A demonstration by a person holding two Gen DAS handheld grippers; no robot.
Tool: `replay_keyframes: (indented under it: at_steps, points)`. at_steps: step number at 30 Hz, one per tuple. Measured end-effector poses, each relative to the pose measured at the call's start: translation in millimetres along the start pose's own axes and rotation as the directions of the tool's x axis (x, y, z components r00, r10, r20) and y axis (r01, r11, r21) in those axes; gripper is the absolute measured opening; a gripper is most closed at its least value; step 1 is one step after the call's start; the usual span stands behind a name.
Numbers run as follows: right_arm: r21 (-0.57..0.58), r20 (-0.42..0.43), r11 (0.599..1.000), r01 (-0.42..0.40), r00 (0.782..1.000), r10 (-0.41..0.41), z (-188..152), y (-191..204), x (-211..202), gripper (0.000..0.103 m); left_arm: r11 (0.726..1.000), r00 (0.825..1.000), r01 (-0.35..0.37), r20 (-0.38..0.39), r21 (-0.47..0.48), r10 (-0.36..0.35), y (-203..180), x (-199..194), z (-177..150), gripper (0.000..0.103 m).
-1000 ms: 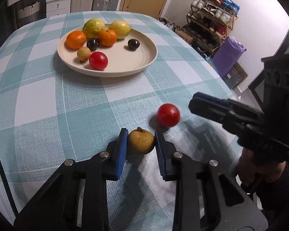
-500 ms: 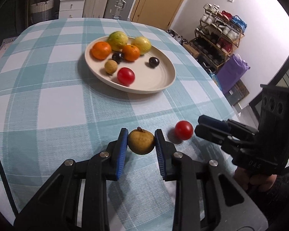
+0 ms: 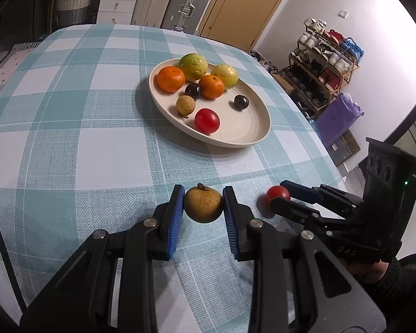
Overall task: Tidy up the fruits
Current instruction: 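Carry the yellow-brown fruit and red tomato over the cream plate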
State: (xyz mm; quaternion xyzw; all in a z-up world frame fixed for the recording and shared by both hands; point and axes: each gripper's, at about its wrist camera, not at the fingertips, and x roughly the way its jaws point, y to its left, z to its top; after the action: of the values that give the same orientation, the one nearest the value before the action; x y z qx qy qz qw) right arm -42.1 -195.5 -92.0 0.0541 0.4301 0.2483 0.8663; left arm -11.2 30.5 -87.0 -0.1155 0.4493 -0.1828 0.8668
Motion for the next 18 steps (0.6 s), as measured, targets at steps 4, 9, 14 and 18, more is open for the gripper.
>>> replay_keyframes:
  at_steps: [4,9,14,18]
  points:
    - [-0.002,-0.026,1.000,-0.004,1.000,0.004,2.9,0.1,8.1,0.046,1.000,1.000,-0.005,0.017,-0.006,0.005,1.7,-1.7,6.2,0.025]
    - [-0.009,-0.028,1.000,-0.006,1.000,0.006,6.1,-0.1,11.1,0.031,1.000,0.998,-0.009,0.056,-0.001,0.009,2.1,-6.8,20.0,0.025]
    - [-0.003,-0.021,1.000,-0.026,0.999,0.026,9.5,-2.7,11.4,0.030,1.000,0.998,0.009,0.055,-0.019,-0.008,2.6,-1.9,37.4,0.025]
    - [0.011,0.013,0.999,-0.049,0.999,0.049,17.2,-4.9,5.9,0.030,1.000,0.999,0.009,0.050,-0.015,-0.008,-0.5,5.5,51.1,0.025]
